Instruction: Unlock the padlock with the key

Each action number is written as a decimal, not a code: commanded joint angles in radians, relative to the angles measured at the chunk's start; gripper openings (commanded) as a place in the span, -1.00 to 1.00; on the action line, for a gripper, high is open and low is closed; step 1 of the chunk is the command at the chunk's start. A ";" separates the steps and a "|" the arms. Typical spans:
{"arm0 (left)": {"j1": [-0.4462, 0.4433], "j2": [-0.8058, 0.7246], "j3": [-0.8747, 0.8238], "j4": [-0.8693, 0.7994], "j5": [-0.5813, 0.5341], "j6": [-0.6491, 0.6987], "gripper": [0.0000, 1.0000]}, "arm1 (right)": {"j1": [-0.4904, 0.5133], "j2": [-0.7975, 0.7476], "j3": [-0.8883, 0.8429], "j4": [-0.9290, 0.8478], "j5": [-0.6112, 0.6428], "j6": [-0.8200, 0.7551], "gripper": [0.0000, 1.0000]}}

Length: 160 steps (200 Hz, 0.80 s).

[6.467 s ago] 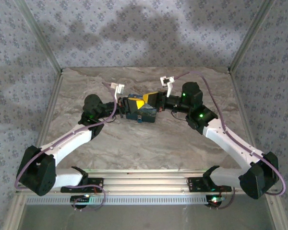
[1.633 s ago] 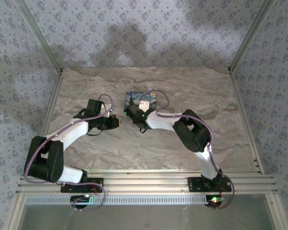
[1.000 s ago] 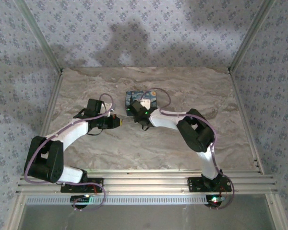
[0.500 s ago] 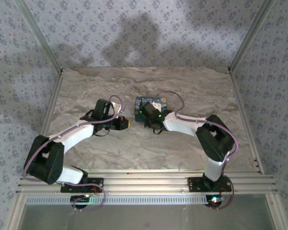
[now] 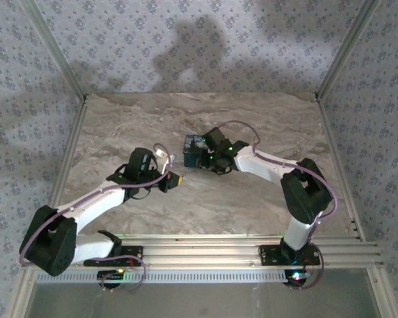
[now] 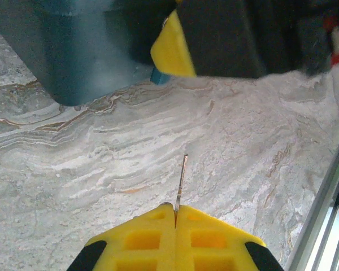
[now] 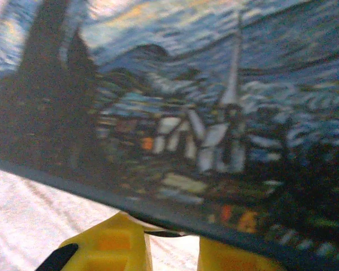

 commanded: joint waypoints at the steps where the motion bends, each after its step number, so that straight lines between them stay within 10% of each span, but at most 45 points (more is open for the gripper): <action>1: -0.020 -0.027 -0.027 0.079 -0.018 0.021 -1.00 | -0.027 -0.058 0.029 -0.001 -0.144 0.003 -1.00; 160: -0.086 0.073 -0.048 0.393 -0.060 -0.026 -1.00 | -0.127 -0.136 0.001 0.004 -0.395 0.105 -1.00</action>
